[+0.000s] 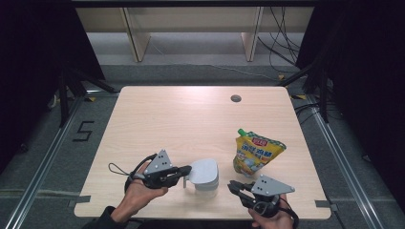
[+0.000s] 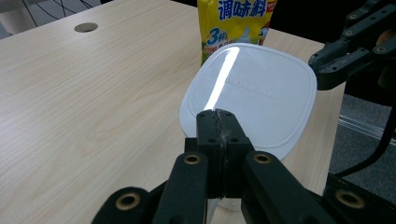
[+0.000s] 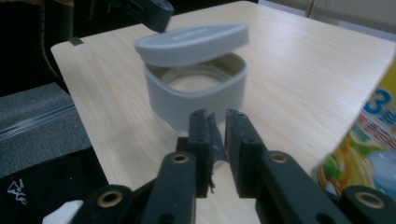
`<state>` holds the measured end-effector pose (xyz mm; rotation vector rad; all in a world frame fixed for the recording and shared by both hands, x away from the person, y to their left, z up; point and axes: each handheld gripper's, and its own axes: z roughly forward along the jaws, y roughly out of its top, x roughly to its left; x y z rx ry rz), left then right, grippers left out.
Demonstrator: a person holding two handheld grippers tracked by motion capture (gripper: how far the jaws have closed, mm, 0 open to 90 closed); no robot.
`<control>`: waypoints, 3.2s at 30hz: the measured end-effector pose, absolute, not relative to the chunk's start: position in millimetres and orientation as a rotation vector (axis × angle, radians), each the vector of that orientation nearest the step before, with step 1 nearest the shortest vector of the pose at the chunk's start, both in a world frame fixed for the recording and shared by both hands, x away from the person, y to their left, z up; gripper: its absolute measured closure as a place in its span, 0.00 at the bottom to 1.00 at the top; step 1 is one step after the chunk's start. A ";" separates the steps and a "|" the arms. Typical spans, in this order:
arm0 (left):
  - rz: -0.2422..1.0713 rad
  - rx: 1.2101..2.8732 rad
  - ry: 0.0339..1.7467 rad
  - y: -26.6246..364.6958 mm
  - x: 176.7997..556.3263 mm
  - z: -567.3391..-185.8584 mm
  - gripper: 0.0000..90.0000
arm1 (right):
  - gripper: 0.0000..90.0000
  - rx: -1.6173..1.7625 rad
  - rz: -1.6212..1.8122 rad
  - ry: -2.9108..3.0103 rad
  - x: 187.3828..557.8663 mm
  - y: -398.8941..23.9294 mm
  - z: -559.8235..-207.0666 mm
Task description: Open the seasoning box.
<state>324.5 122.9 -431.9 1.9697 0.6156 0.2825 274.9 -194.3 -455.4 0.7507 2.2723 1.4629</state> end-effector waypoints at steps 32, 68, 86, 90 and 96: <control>0.296 2.009 0.630 146.5 310.3 -447.8 0.74 | 1.00 0.677 1.475 2.288 287.5 -154.8 -434.1; 0.261 2.078 0.657 190.5 277.4 -489.6 0.33 | 0.99 0.566 1.510 2.294 287.7 -121.3 -416.6; 0.300 2.094 0.682 195.6 273.5 -493.2 0.29 | 0.77 0.723 1.536 2.218 288.1 -173.9 -425.0; 0.291 2.102 0.688 195.9 273.6 -491.8 0.29 | 0.71 0.830 1.538 2.160 282.4 -205.1 -432.7; 0.270 2.083 0.687 194.8 272.8 -491.4 0.29 | 0.66 0.903 1.501 2.136 275.5 -235.1 -446.0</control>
